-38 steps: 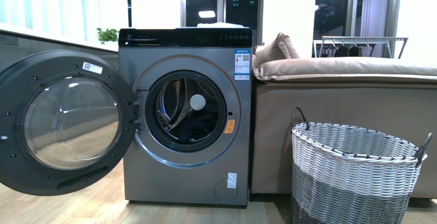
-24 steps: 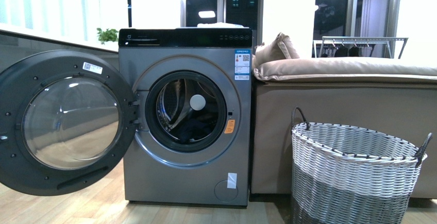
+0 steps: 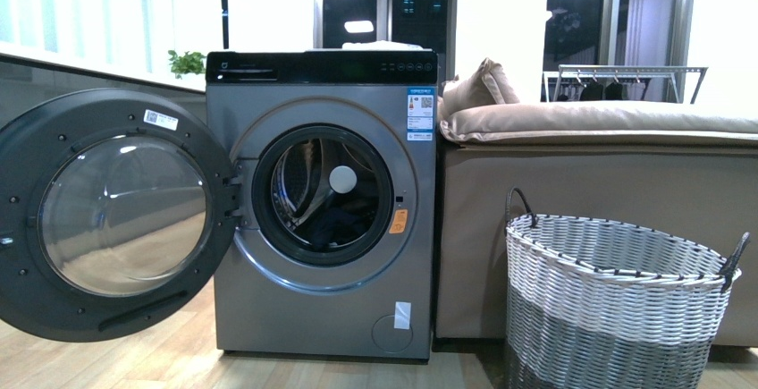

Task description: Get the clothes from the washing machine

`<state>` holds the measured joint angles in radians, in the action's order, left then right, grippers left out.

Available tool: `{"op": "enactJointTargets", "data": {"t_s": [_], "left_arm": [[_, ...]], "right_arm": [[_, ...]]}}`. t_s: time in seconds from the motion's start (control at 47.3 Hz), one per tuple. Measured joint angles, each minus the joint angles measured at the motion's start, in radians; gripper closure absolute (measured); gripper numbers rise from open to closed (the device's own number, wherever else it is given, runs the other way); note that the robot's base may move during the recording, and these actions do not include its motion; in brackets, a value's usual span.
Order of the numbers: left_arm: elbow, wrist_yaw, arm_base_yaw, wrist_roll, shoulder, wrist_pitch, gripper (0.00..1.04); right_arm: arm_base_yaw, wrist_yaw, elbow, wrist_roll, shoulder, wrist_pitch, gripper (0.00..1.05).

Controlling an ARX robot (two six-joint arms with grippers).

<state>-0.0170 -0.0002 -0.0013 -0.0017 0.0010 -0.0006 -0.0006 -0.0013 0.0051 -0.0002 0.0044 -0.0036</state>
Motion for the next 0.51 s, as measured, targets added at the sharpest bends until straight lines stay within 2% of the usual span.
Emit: {"op": "enactJointTargets", "data": {"t_s": [0.507], "left_arm": [[0.000, 0.000, 0.000, 0.000, 0.001, 0.000, 0.07]], "right_arm": [[0.000, 0.000, 0.000, 0.000, 0.000, 0.000, 0.08]]}}
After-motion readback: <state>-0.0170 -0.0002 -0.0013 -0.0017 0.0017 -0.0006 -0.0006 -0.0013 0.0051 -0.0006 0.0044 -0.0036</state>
